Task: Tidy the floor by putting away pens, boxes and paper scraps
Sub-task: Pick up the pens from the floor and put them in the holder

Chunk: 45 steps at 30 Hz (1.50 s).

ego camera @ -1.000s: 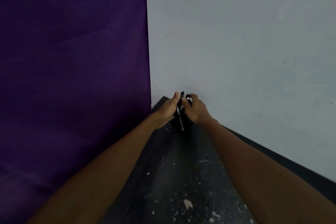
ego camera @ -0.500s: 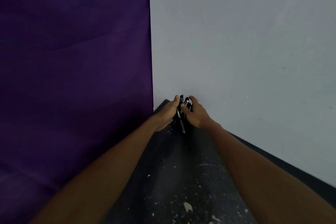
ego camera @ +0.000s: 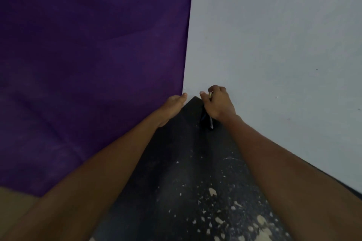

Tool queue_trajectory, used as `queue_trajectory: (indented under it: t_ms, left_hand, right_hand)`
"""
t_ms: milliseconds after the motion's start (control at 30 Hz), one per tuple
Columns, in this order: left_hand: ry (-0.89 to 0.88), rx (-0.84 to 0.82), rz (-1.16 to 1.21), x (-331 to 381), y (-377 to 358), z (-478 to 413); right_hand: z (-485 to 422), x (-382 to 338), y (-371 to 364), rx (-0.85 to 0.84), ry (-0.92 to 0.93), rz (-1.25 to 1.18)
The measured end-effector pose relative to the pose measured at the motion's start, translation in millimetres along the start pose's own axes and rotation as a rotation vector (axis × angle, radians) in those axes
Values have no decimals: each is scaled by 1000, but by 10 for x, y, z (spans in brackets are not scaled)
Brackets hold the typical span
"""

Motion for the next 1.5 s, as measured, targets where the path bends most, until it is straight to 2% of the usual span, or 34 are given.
queue_trajectory:
  t_ms: [367, 700, 933, 1100, 1367, 1500]
  left_hand:
    - [-10, 61, -36, -684, 617, 1701]
    - [2, 90, -65, -1347, 879, 2975]
    - [59, 119, -16, -1790, 887, 3438]
    - [84, 220, 50, -2237, 912, 3569]
    - [136, 320, 21, -2880, 967, 3870]
    - [250, 324, 144, -3439, 925, 4068]
  right_hand:
    - [1393, -721, -493, -284, -66, -128]
    - [2706, -1304, -817, -386, -40, -138]
    - [3309, -1378, -1159, -450, -52, -161]
    - [3583, -1471, -1553, -540, -22, -238]
    - [3877, -1518, -2179, -650, -5, -306]
    - [4101, -1399, -2577, -674, -15, -270]
Point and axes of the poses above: each hand's wrist, its own z-axis away from the middle knuckle, its own y-axis out of the back of the hand, x = y × z, the point moved 5 cm from there along -z, towards the middle knuckle, and after that the axes turned 2 degrees about -x, right-handed, at the moved point
